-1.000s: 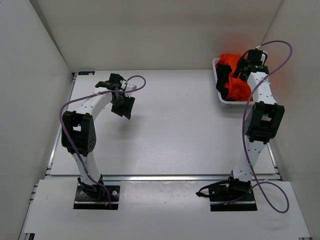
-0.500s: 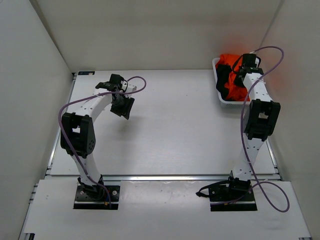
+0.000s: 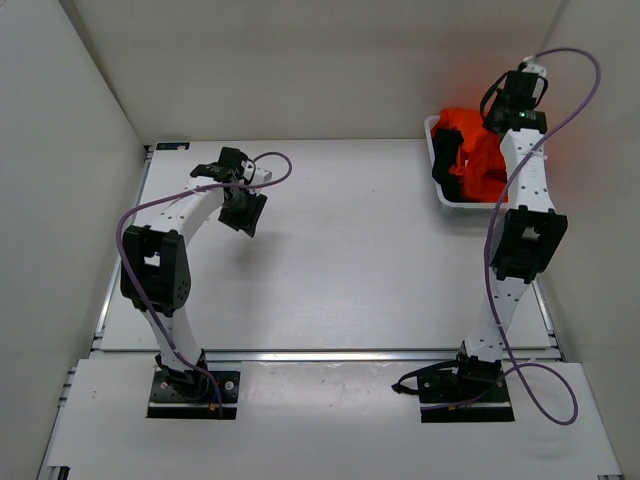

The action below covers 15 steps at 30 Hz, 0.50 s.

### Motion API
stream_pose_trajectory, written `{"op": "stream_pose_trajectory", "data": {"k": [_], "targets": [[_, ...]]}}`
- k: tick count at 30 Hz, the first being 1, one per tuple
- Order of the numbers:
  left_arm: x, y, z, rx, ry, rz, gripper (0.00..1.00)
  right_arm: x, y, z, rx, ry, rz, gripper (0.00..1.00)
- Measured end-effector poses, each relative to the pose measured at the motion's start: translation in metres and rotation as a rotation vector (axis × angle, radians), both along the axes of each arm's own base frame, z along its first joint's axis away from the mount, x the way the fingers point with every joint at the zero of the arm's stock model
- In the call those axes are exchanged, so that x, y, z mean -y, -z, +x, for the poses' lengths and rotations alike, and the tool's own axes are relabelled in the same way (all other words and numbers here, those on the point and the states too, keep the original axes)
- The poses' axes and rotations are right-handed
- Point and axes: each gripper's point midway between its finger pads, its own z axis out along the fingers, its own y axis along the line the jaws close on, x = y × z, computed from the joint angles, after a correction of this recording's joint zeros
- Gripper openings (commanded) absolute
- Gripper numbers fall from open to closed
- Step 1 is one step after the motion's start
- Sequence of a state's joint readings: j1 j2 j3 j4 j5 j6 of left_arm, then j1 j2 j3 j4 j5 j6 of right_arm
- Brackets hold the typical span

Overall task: Fold and stack the t-shirts
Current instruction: Grab crumpled tshirt from bin with the right arm

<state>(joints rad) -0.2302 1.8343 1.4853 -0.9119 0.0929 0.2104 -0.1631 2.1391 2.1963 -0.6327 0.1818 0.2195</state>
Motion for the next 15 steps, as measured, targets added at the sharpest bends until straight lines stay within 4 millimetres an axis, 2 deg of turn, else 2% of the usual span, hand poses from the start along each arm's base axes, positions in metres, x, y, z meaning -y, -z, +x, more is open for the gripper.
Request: {"op": "stream_pose_trajectory", "data": {"k": [3,6,9,11,13,15], "targets": [[-0.001,-0.002,0.002,0.009,0.001,0.007,0.56,-0.002,-0.078,0.009,0.186,-0.010,-0.056,0.00],[-0.003,-0.008,0.003,0.032,0.002,0.015,0.58,-0.011,-0.166,-0.001,0.386,-0.029,-0.126,0.00],[-0.005,-0.017,0.005,0.063,-0.003,0.018,0.58,-0.030,-0.253,-0.024,0.590,-0.054,-0.195,0.00],[-0.006,-0.025,0.008,0.090,-0.008,0.016,0.58,-0.044,-0.301,-0.042,0.712,-0.074,-0.225,0.00],[-0.008,-0.031,0.010,0.115,-0.012,0.020,0.58,-0.058,-0.343,-0.061,0.824,-0.101,-0.245,0.00],[-0.010,-0.037,0.011,0.136,-0.015,0.025,0.58,-0.075,-0.376,-0.078,0.920,-0.146,-0.249,0.01]]}}
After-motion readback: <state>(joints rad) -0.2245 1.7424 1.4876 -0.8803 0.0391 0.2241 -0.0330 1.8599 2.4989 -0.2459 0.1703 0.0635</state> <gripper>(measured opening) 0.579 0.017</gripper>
